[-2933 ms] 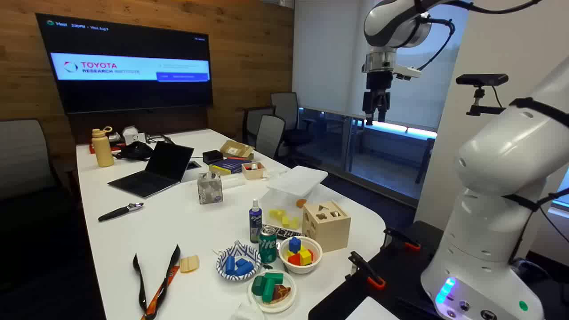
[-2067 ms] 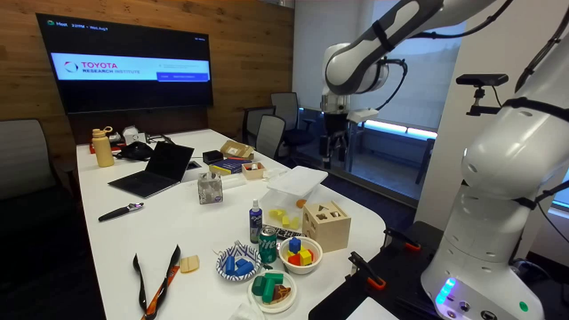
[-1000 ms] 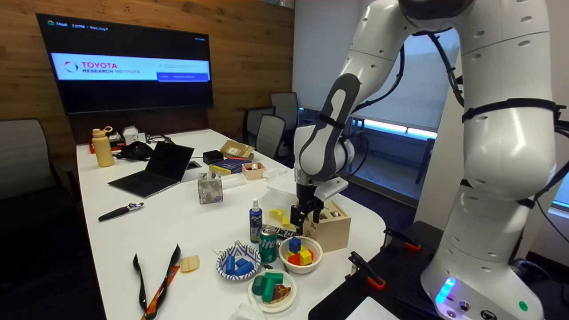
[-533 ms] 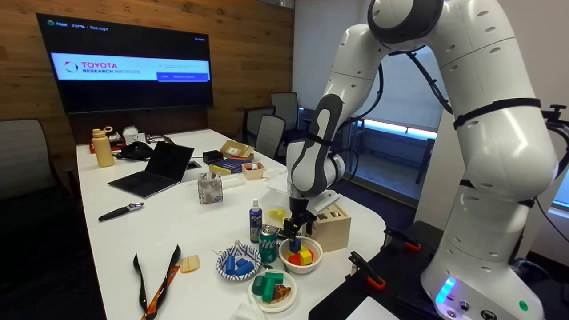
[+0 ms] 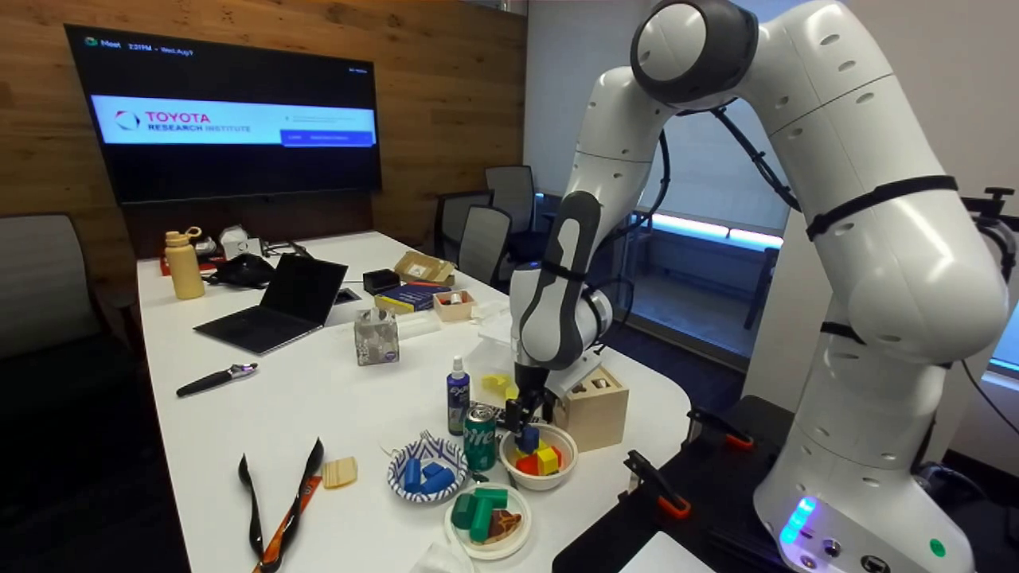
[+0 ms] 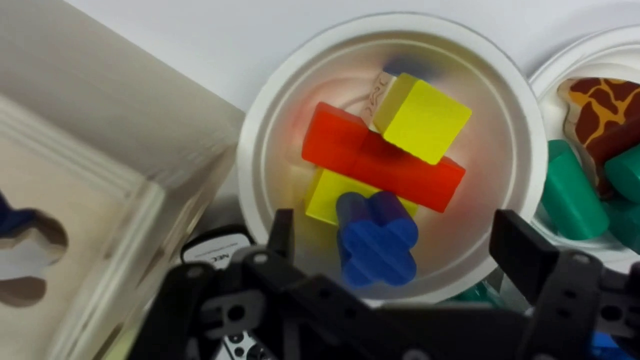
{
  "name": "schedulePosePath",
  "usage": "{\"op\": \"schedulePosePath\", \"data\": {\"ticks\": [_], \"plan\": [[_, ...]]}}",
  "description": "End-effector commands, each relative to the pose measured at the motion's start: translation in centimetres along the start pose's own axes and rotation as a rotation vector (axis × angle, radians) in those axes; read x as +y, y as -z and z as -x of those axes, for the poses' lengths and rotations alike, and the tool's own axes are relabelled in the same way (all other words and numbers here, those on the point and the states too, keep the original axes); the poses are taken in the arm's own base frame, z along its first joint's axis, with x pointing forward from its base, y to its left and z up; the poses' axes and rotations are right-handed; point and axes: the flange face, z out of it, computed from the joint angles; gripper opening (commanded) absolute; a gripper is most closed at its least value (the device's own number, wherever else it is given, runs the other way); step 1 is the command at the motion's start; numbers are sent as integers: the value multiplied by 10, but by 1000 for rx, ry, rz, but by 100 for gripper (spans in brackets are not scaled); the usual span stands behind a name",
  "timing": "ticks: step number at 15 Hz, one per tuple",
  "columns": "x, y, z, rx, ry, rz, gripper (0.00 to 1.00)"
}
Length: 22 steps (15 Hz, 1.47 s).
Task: Put one blue block and one yellow block in the wooden toy box.
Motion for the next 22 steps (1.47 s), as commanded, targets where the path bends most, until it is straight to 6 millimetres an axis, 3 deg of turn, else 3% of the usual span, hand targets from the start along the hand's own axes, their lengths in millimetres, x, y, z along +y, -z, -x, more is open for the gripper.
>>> {"op": "schedulePosePath", "data": {"ticks": [1,4,5,6,13,18,22], "plan": [[-3,-4,-5,56,20,16,100],[-7,-8,-6,85,35,10,100],[-9,-8,-5,91,38,8,75],[-9,-9,-5,96,42,11,73],[-9,3,-3,89,48,50,19],[-3,17,-6,95,46,71,15],[-3,66,-6,117,33,22,15]]}}
